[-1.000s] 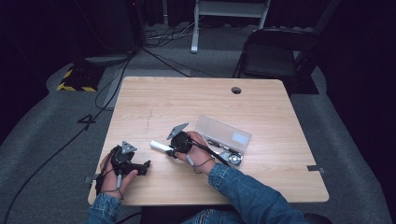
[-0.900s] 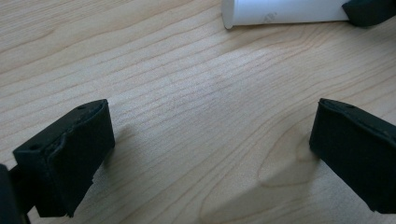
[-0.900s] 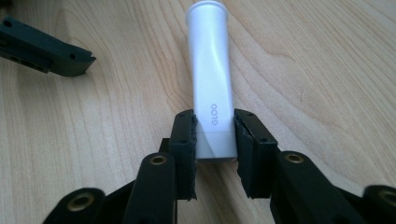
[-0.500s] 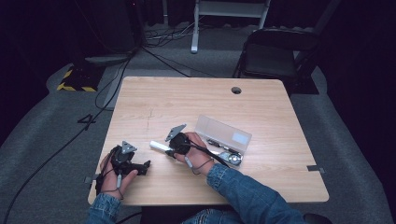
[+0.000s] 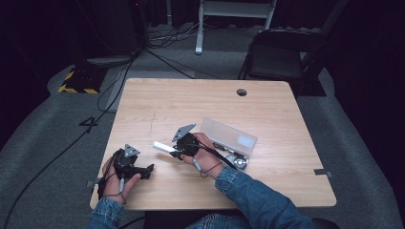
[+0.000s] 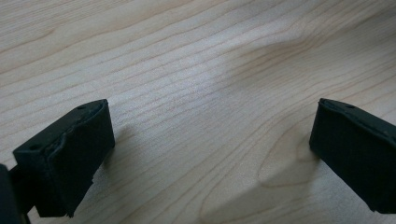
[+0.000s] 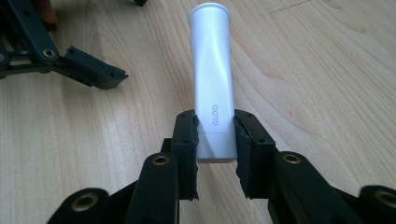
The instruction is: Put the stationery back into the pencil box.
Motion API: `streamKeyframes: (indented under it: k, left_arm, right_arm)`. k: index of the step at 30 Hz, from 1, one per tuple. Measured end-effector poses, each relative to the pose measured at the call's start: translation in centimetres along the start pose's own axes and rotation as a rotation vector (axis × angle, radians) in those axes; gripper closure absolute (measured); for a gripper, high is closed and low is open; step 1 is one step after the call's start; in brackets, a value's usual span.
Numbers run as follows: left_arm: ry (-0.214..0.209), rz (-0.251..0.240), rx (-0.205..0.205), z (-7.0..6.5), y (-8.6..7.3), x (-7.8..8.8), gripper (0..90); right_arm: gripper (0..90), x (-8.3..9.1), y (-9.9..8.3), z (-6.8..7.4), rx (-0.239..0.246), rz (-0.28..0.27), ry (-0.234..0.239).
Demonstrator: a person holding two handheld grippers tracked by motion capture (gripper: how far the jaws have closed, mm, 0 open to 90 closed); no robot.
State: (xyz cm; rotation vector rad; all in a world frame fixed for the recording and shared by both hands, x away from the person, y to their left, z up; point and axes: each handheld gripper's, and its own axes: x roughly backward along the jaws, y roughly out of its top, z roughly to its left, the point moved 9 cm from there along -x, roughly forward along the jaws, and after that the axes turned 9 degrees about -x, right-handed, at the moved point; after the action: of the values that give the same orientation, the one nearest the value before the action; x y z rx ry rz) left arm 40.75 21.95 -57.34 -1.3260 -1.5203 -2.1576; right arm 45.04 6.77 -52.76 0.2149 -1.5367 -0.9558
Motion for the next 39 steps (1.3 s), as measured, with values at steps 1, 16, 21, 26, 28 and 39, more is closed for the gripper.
streamKeyframes:
  k: [1, 16, 21, 26, 28, 39]
  left_arm:
    - [0.0, 0.0, 0.0, 0.0, 0.0, 0.0, 0.3]
    - [0.0, 0.0, 0.0, 0.0, 0.0, 0.0, 0.3]
    - [0.0, -0.001, 0.001, 0.0, 0.0, 0.0, 0.3]
    - [0.0, 0.0, 0.0, 0.0, 0.0, 0.0, 0.3]
    - [0.0, 0.0, 0.0, 0.0, 0.0, 0.0, 0.3]
    - [0.0, -0.001, 0.0, 0.0, 0.0, 0.0, 0.3]
  right_arm:
    - [71.8, 0.2, 0.0, 0.0, -0.006, -0.001, 0.003]
    - [71.8, 5.9, 0.1, 0.1, -0.011, -0.078, 0.038]
    - [71.8, 8.0, -0.3, 0.0, -0.018, -0.099, 0.047]
    - [71.8, 9.6, -0.8, -0.3, -0.023, -0.115, 0.046]
    - [71.8, 10.0, -1.0, -0.3, -0.027, -0.115, 0.048]
    - [71.7, 12.8, -2.9, -1.5, -0.058, -0.116, 0.042]
